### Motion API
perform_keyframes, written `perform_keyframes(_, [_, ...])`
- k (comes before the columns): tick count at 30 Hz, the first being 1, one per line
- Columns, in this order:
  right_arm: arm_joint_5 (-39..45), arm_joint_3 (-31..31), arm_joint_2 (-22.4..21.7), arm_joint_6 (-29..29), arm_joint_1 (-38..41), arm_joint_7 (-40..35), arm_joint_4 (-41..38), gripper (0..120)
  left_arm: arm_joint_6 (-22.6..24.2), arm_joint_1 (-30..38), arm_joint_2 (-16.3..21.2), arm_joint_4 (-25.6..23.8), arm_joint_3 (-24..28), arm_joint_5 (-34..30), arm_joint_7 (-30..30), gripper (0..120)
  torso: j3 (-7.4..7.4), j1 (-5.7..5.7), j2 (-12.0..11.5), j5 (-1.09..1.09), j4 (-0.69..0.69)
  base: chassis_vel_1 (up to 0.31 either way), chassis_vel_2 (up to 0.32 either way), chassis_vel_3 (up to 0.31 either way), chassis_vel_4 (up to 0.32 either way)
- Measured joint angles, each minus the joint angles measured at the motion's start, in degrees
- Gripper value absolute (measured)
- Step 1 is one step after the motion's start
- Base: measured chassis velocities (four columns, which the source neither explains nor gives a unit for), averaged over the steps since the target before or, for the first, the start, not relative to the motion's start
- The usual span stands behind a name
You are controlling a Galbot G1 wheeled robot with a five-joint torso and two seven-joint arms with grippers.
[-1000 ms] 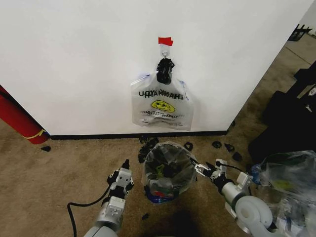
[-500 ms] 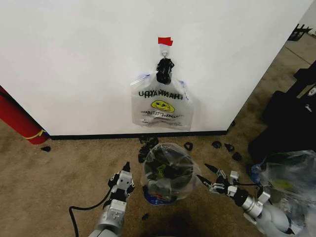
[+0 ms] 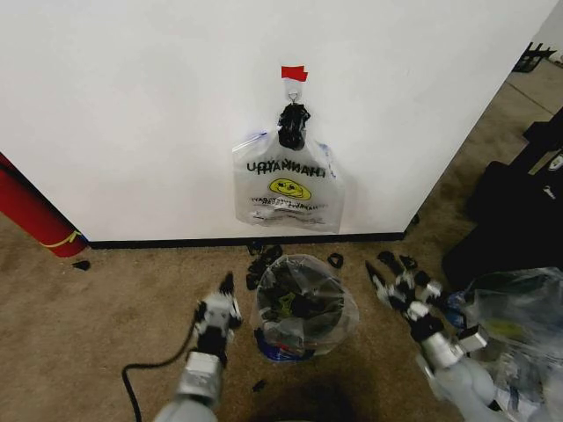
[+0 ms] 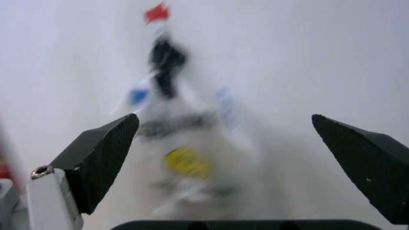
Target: Pick up the garbage bag from the wall and place it over the trash bin.
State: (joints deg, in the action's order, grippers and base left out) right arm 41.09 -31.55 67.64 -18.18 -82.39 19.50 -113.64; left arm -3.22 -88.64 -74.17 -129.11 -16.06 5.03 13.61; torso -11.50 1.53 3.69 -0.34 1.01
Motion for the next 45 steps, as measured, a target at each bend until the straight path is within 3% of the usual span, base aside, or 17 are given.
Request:
perform_keyframes(1, [-7.6, -2.1, 1.3, -1.9, -2.1, -5.4, -4.3, 100, -4.7, 0.7, -2.0, 0.3, -2.4, 0.5, -3.9, 16, -0.01, 0.00, 0.0, 0.00, 0.03, 0.000, 0.000, 0.000, 0.000])
perform_keyframes(4, [-17.4, -9.0, 4.9, -10.4, -5.2, -0.7, -7.2, 100, -11.2, 1.4, -7.1, 0.3, -6.3, 0.6, -9.9, 27, 0.00, 0.00, 0.0, 0.03, 0.05, 0.000, 0.000, 0.000, 0.000])
perform_keyframes(8, [-18.6, -13.1, 7.7, -13.7, -7.9, 5.4, -8.4, 100, -12.2, 1.6, -10.4, 0.1, -8.0, -2.6, -11.3, 41, 0.00, 0.00, 0.0, 0.01, 0.04, 0.000, 0.000, 0.000, 0.000])
perform_keyframes(11, [-18.9, -11.3, 9.8, -11.7, -10.0, 2.6, -10.1, 100, -11.9, 2.1, -11.4, 0.4, -9.2, -6.3, -12.6, 53, 0.00, 0.00, 0.0, 0.03, 0.04, 0.000, 0.000, 0.000, 0.000])
perform_keyframes(24, [-27.0, -9.3, 14.2, -11.7, -8.6, -4.3, -8.4, 100, -11.5, 1.8, -10.0, 2.3, -11.5, -6.5, -14.2, 98, 0.00, 0.00, 0.0, 0.03, 0.02, 0.000, 0.000, 0.000, 0.000])
perform_keyframes(30, [-28.0, -8.6, 15.1, -11.3, -8.6, -8.6, -8.4, 100, -10.9, 1.8, -9.9, 2.2, -11.1, -6.8, -14.3, 100, 0.00, 0.00, 0.0, 0.02, 0.03, 0.000, 0.000, 0.000, 0.000])
perform_keyframes(33, [-28.3, -8.8, 15.1, -10.9, -8.9, -9.2, -8.2, 100, -6.3, 2.0, -9.8, 0.1, -9.3, -8.2, -11.9, 100, 0.00, 0.00, 0.0, 0.02, 0.03, 0.000, 0.000, 0.000, 0.000])
perform_keyframes(37, [-28.9, -8.9, 14.9, -10.5, -9.3, -9.1, -8.1, 100, -3.8, 2.3, -9.5, -0.1, -8.3, -9.0, -10.3, 100, 0.00, 0.00, 0.0, 0.03, 0.03, 0.000, 0.000, 0.000, 0.000])
perform_keyframes(45, [-37.6, -9.1, 13.9, -9.7, -8.9, -9.6, -7.0, 100, -6.2, 1.1, -9.4, 0.2, -9.6, -7.0, -15.5, 100, 0.00, 0.00, 0.0, 0.04, 0.03, 0.000, 0.000, 0.000, 0.000])
